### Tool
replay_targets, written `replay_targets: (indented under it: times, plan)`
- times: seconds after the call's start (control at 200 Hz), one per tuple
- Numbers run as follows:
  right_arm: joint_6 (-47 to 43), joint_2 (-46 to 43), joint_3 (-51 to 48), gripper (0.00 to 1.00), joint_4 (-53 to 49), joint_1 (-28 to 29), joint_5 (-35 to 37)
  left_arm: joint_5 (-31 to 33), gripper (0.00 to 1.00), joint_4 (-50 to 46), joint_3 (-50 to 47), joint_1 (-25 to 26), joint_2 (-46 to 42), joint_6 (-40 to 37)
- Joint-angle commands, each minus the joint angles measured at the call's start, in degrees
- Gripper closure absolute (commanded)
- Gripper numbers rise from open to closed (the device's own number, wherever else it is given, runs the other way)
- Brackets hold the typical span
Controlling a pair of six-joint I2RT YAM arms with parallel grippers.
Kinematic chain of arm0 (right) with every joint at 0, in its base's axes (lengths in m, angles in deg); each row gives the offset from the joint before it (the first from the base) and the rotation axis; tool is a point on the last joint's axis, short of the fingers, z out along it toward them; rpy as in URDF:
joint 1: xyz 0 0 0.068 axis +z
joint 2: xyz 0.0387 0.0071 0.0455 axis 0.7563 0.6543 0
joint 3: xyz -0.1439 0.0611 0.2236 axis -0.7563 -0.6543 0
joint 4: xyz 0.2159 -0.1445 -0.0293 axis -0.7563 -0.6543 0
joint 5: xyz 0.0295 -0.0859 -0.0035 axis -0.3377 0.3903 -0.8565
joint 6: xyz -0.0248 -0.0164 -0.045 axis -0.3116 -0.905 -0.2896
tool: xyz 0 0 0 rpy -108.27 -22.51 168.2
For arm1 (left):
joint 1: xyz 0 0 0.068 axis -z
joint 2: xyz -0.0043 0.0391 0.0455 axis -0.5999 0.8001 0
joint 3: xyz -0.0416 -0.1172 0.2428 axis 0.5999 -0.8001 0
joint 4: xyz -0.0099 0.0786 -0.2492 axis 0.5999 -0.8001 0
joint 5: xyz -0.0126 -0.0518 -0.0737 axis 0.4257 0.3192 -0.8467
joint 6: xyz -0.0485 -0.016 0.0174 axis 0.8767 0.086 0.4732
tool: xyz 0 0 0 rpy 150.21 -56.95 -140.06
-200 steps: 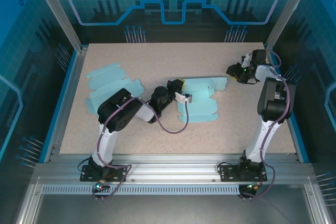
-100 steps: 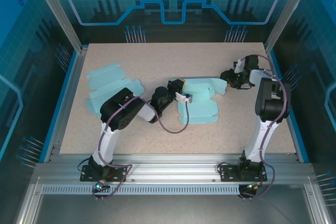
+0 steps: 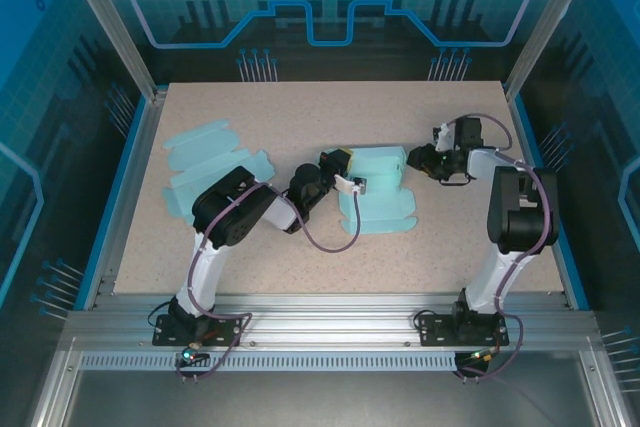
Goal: Fold the paper box
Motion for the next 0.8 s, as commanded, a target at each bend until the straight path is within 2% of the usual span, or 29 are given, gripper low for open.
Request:
replay_targets:
  times: [0.0, 0.315, 0.795]
  plan:
    - [0.73, -3.44, -2.36, 0.59, 1.66, 1.00, 1.10, 0.07, 1.00, 0.57, 1.03, -0.34, 1.59, -1.89]
    - [1.46, -7.38, -8.18, 0.59, 4.37, 4.59, 4.22, 0.10, 1.00, 0.97, 1.12, -0.36, 1.99, -2.46]
    - [-0.38, -6.25, -8.38, 0.56, 9.78, 11.23, 13.09, -0.81, 1.00, -0.32, 0.07, -0.29, 1.37, -1.28]
